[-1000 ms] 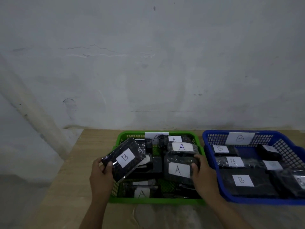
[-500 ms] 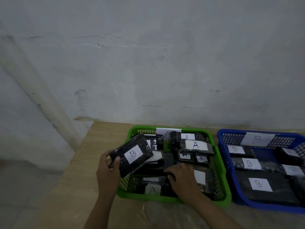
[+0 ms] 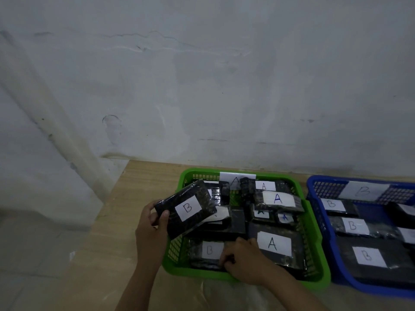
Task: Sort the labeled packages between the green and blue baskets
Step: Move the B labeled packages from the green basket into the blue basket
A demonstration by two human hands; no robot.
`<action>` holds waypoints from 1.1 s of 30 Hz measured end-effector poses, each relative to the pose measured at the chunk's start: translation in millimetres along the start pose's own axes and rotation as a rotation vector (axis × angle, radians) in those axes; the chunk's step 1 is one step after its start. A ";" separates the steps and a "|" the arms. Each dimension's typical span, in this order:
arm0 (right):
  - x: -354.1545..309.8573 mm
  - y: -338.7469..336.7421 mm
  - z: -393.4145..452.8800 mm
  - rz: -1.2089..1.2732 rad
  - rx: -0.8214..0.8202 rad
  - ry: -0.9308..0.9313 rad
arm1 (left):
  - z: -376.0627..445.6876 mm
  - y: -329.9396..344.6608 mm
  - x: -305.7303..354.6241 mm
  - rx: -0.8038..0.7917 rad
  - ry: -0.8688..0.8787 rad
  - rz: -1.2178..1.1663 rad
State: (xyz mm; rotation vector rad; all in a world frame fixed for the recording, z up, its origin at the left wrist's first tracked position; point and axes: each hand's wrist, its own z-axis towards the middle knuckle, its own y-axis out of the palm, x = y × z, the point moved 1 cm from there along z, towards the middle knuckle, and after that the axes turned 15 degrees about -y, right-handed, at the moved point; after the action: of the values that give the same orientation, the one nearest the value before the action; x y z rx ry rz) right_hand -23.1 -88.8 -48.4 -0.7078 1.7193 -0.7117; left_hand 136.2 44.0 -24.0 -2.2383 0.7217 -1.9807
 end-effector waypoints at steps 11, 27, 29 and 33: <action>15.9 -23.1 -33.1 0.393 0.656 0.177 | -24.3 33.9 10.1 -0.243 0.017 0.103; 76.6 -64.2 -121.7 0.677 0.986 0.221 | -108.2 149.8 48.7 -0.454 0.024 0.121; 86.9 -70.5 -134.6 0.696 0.924 0.202 | -113.5 166.7 54.0 -0.427 0.030 0.090; 113.2 -84.0 -163.2 0.696 0.922 0.175 | -128.3 201.2 62.5 -0.449 0.037 0.082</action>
State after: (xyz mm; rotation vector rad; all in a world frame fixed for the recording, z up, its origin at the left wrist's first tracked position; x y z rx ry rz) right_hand -198.2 -210.7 -16.5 0.5767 1.4170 -0.9448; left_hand -42.3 -126.0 -15.3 -2.3455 1.3574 -1.9821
